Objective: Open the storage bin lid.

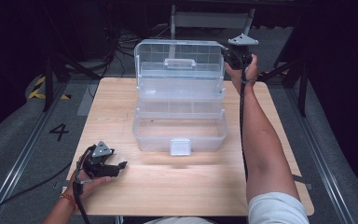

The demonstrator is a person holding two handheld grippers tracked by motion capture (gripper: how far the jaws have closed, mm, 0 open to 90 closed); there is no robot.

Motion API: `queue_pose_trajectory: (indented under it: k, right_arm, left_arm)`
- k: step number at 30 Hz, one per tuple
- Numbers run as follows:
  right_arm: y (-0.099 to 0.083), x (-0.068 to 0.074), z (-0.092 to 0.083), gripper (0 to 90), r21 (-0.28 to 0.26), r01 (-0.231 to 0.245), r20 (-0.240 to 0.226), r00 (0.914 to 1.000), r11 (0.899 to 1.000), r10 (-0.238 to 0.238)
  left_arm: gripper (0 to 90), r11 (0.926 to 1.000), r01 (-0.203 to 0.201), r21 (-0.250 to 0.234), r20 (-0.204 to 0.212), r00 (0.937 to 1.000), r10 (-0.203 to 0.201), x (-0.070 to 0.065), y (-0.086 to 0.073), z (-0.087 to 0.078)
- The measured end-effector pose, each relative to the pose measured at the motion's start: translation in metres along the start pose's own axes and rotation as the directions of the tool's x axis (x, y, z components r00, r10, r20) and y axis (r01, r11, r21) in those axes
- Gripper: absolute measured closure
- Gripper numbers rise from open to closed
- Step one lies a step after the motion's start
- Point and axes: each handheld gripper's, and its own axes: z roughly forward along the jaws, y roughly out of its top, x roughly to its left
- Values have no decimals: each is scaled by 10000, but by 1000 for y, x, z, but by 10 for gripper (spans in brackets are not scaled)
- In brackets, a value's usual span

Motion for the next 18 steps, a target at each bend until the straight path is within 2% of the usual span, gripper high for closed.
queue_pose_trajectory:
  k: [18]
  right_arm:
    - [2, -4, 13, 850, 377, 218, -156, 9997, 9991, -212]
  left_arm:
    - [248, 10000, -10, 82, -10, 10000, 10, 0, 1, -1]
